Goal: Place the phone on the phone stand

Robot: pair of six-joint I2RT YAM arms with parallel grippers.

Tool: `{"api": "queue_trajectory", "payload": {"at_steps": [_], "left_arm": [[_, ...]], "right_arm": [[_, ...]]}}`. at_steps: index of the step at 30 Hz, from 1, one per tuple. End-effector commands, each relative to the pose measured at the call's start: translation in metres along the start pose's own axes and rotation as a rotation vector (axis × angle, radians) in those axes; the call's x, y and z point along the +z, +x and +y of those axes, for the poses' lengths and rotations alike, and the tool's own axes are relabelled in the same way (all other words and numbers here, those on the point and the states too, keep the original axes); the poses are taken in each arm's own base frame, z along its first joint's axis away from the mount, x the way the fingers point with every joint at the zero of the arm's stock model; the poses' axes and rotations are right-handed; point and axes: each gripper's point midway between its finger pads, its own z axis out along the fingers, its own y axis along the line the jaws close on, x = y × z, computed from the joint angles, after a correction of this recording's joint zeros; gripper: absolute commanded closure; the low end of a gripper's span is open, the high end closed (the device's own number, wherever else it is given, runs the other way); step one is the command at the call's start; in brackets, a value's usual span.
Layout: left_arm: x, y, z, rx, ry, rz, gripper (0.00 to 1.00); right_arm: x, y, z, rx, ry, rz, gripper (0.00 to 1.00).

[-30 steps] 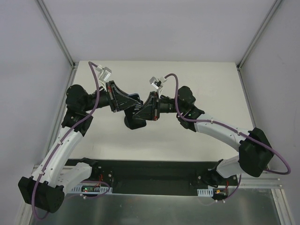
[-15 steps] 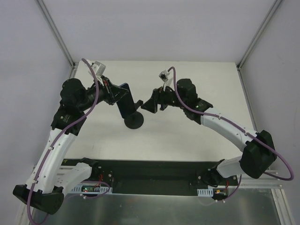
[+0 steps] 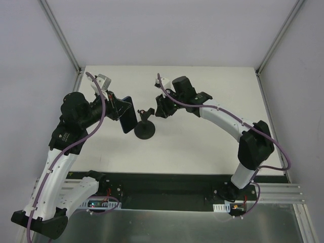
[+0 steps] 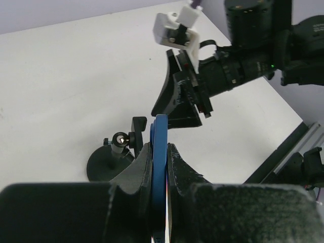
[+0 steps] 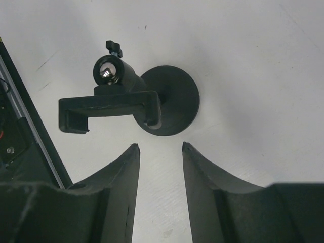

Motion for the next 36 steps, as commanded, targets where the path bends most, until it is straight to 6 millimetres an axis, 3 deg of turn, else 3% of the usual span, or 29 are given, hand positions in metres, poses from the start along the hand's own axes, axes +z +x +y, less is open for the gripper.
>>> {"api": "queue_trajectory", "payload": {"at_steps": [1, 15, 25, 30, 32, 34, 36], "left_arm": [[0.002, -0.006, -0.02, 0.052, 0.126, -0.011, 1.0], [0.024, 0.003, -0.036, 0.067, 0.31, 0.005, 1.0], [0.039, 0.009, -0.024, 0.084, 0.295, -0.001, 1.0], [0.046, 0.008, -0.028, 0.097, 0.347, -0.023, 1.0], [0.05, 0.013, -0.033, 0.097, 0.411, -0.013, 1.0], [0.051, 0.007, -0.046, 0.147, 0.51, -0.038, 1.0], [0.054, 0.017, -0.054, 0.192, 0.605, -0.032, 1.0]], "right_arm": [[0.005, -0.016, 0.008, -0.089, -0.069, -0.009, 0.6], [0.028, -0.024, 0.011, -0.086, -0.127, -0.041, 0.63], [0.028, -0.033, 0.013, -0.099, -0.131, -0.056, 0.66], [0.033, -0.03, 0.015, -0.105, -0.153, -0.033, 0.83], [0.034, -0.029, 0.016, -0.109, -0.164, -0.027, 1.0], [0.033, -0.028, 0.017, -0.125, -0.172, -0.022, 1.0], [0.032, -0.027, 0.02, -0.145, -0.199, -0.008, 1.0]]}}
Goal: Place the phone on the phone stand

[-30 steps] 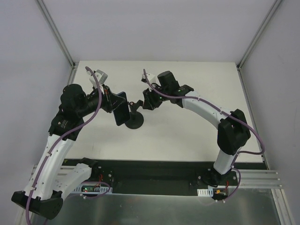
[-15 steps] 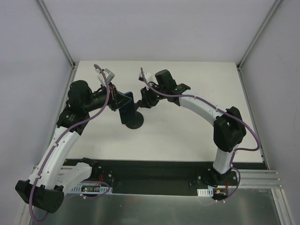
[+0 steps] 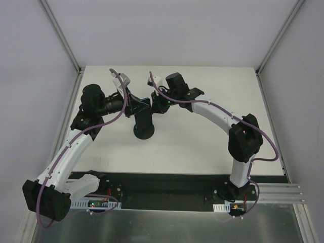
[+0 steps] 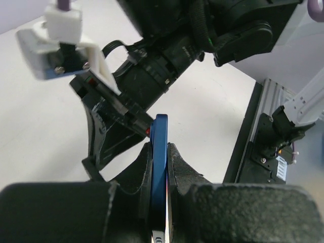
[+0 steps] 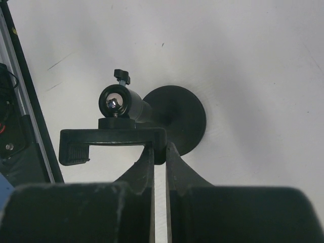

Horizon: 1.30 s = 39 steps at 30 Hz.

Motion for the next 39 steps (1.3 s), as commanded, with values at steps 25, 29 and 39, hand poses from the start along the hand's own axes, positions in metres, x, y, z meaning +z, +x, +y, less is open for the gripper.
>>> {"api": "queue_trajectory", "payload": {"at_steps": [25, 29, 39], "left_arm": [[0.076, 0.015, 0.021, 0.308, 0.436, -0.034, 1.0], [0.073, 0.024, 0.034, 0.319, 0.358, -0.009, 1.0], [0.053, 0.027, 0.056, 0.353, 0.149, 0.0, 1.0]], "right_arm": [[-0.008, -0.025, 0.031, -0.117, -0.27, -0.002, 1.0], [-0.009, -0.024, 0.031, -0.115, -0.272, -0.007, 1.0], [-0.009, -0.025, 0.019, -0.088, -0.216, -0.024, 0.99]]}}
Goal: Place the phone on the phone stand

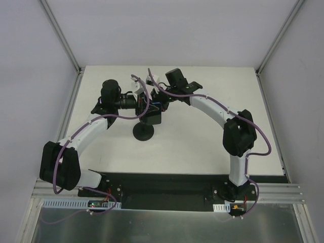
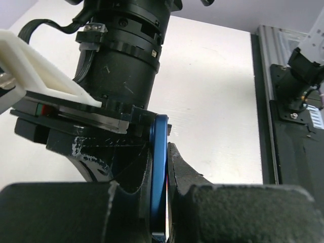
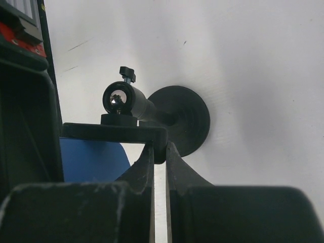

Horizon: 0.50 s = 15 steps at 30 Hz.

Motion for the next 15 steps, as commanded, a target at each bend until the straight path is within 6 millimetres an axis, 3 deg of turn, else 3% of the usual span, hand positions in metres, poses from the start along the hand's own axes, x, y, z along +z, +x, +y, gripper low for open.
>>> {"api": "queue_trajectory", "payload": {"at_steps": [1, 3, 4, 5, 6, 7, 9, 10, 11, 13, 15], "left_arm": [[-0.021, -0.018, 0.022, 0.105, -0.216, -0.024, 1.0], [-0.032, -0.018, 0.036, 0.076, -0.368, -0.015, 1.0], [-0.04, -0.018, 0.036, 0.052, -0.452, -0.025, 1.0], [-0.061, -0.014, 0.062, 0.042, -0.682, -0.01, 1.0], [-0.062, 0.001, 0.058, 0.047, -0.73, 0.051, 1.0], [-0.072, -0.003, 0.059, 0.084, -0.822, 0.059, 1.0], [-0.095, 0.006, 0.07, 0.114, -1.031, 0.112, 1.0], [-0.096, 0.011, 0.069, 0.093, -1.065, 0.119, 1.0], [-0.102, 0.015, 0.07, 0.072, -1.108, 0.119, 1.0], [-0.115, 0.026, 0.073, 0.029, -1.208, 0.11, 1.0], [-0.122, 0.039, 0.076, 0.016, -1.259, 0.113, 1.0]], "right_arm": [[-0.01, -0.021, 0.011, -0.01, 0.001, -0.064, 1.0], [-0.011, -0.027, 0.003, 0.046, 0.065, -0.103, 1.0], [-0.012, -0.017, -0.007, 0.095, 0.149, -0.108, 1.0], [-0.01, -0.027, -0.01, 0.094, 0.196, -0.156, 1.0], [-0.009, -0.025, -0.01, 0.166, 0.251, -0.172, 0.99], [-0.017, -0.024, -0.024, 0.192, 0.396, -0.224, 1.0], [-0.01, -0.024, -0.006, 0.238, 0.485, -0.265, 0.99], [-0.024, -0.026, -0.016, 0.276, 0.65, -0.307, 1.0], [-0.015, -0.022, 0.0, 0.306, 0.677, -0.315, 0.99], [-0.025, -0.027, 0.001, 0.371, 0.785, -0.401, 1.0], [-0.021, -0.02, 0.013, 0.388, 0.816, -0.417, 0.99]]}}
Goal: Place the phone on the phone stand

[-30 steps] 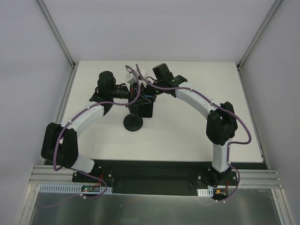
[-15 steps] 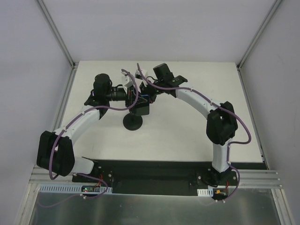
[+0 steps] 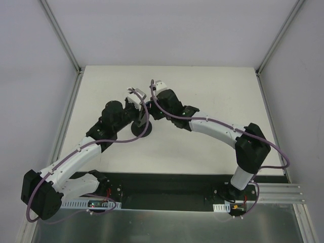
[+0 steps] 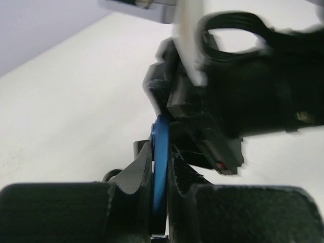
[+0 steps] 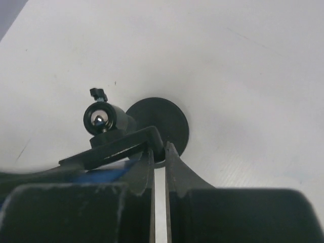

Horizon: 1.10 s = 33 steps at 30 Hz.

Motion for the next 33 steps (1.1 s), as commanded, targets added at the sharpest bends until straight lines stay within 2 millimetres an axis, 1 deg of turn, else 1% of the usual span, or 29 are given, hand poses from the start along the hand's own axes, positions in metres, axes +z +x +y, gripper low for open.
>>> {"api": "queue_trajectory", "payload": {"at_steps": [1, 2, 3, 4, 5, 6, 9, 10, 11, 12, 13, 14, 15, 16, 17, 18, 19, 20, 21, 22, 23, 24, 25, 26, 27, 28, 31, 32, 33], "left_arm": [[-0.018, 0.017, 0.092, -0.049, -0.535, -0.022, 1.0], [-0.017, 0.022, 0.092, -0.05, -0.535, -0.02, 1.0], [-0.017, 0.025, 0.095, -0.075, -0.561, -0.022, 1.0], [-0.017, 0.025, 0.097, -0.088, -0.576, -0.03, 1.0], [-0.016, 0.023, 0.1, -0.101, -0.593, -0.041, 1.0], [-0.013, 0.026, 0.101, -0.102, -0.598, -0.037, 1.0], [-0.002, 0.021, 0.095, -0.135, -0.554, -0.068, 1.0], [0.0, 0.019, 0.093, -0.14, -0.543, -0.07, 1.0], [0.001, 0.02, 0.092, -0.139, -0.536, -0.067, 1.0], [0.001, 0.02, 0.091, -0.135, -0.526, -0.067, 1.0], [0.001, 0.019, 0.089, -0.128, -0.511, -0.068, 1.0], [0.002, 0.019, 0.085, -0.121, -0.489, -0.064, 1.0], [0.0, 0.019, 0.083, -0.117, -0.476, -0.058, 1.0], [-0.001, 0.019, 0.081, -0.114, -0.466, -0.061, 1.0], [0.0, 0.018, 0.076, -0.113, -0.426, -0.062, 1.0], [-0.003, 0.016, 0.075, -0.116, -0.409, -0.064, 1.0], [-0.003, 0.016, 0.073, -0.118, -0.39, -0.064, 1.0], [-0.003, 0.013, 0.07, -0.119, -0.362, -0.069, 1.0], [-0.002, 0.012, 0.06, -0.115, -0.29, -0.078, 1.0], [-0.003, 0.007, 0.061, -0.116, -0.264, -0.103, 1.0], [-0.005, 0.006, 0.062, -0.116, -0.254, -0.116, 1.0], [-0.006, 0.005, 0.052, -0.112, -0.181, -0.128, 1.0], [-0.009, 0.0, 0.059, -0.111, -0.174, -0.152, 1.0], [-0.011, -0.003, 0.06, -0.075, -0.156, -0.16, 1.0], [-0.012, -0.005, 0.055, -0.049, -0.109, -0.169, 1.0], [-0.013, -0.008, 0.057, -0.029, -0.11, -0.178, 1.0], [-0.019, -0.016, 0.076, 0.005, -0.151, -0.205, 1.0], [-0.022, -0.023, 0.087, 0.014, -0.182, -0.217, 1.0], [-0.021, -0.023, 0.095, 0.03, -0.204, -0.21, 1.0]], "right_arm": [[-0.027, -0.028, 0.008, 0.196, 0.242, -0.231, 1.0], [-0.028, -0.026, 0.019, 0.198, 0.22, -0.236, 0.99], [-0.03, -0.025, 0.024, 0.204, 0.224, -0.242, 1.0], [-0.035, -0.028, 0.025, 0.211, 0.249, -0.263, 1.0], [-0.039, -0.026, 0.037, 0.227, 0.244, -0.275, 1.0], [-0.046, -0.03, 0.042, 0.231, 0.247, -0.299, 0.99], [-0.055, -0.037, 0.063, 0.239, 0.218, -0.319, 1.0], [-0.056, -0.034, 0.069, 0.239, 0.188, -0.297, 1.0], [-0.057, -0.031, 0.073, 0.238, 0.158, -0.285, 0.85], [-0.067, -0.034, 0.077, 0.22, 0.123, -0.293, 0.62], [-0.069, -0.02, 0.078, 0.191, 0.092, -0.262, 0.43], [-0.074, -0.013, 0.077, 0.167, 0.069, -0.258, 0.29], [-0.096, -0.022, 0.077, 0.129, 0.032, -0.291, 0.27], [-0.098, 0.006, 0.064, 0.089, 0.048, -0.248, 0.26], [-0.106, 0.013, 0.059, 0.063, 0.044, -0.245, 0.22], [-0.125, 0.01, 0.055, 0.033, 0.023, -0.273, 0.21], [-0.128, 0.023, 0.046, 0.018, 0.023, -0.251, 0.2], [-0.128, 0.045, 0.038, 0.001, 0.009, -0.206, 0.2], [-0.139, 0.053, 0.048, -0.003, -0.096, -0.185, 0.19], [-0.141, 0.06, 0.044, -0.018, -0.121, -0.174, 0.2], [-0.141, 0.079, 0.042, -0.037, -0.148, -0.138, 0.2], [-0.151, 0.083, 0.053, -0.058, -0.232, -0.13, 0.2], [-0.154, 0.087, 0.054, -0.092, -0.256, -0.129, 0.2], [-0.158, 0.094, 0.061, -0.106, -0.307, -0.111, 0.2], [-0.166, 0.098, 0.066, -0.113, -0.35, -0.108, 0.2], [-0.169, 0.099, 0.066, -0.115, -0.36, -0.111, 0.2], [-0.176, 0.102, 0.069, -0.117, -0.395, -0.125, 0.19], [-0.177, 0.103, 0.068, -0.119, -0.393, -0.126, 0.19], [-0.178, 0.104, 0.066, -0.118, -0.384, -0.126, 0.19]]}}
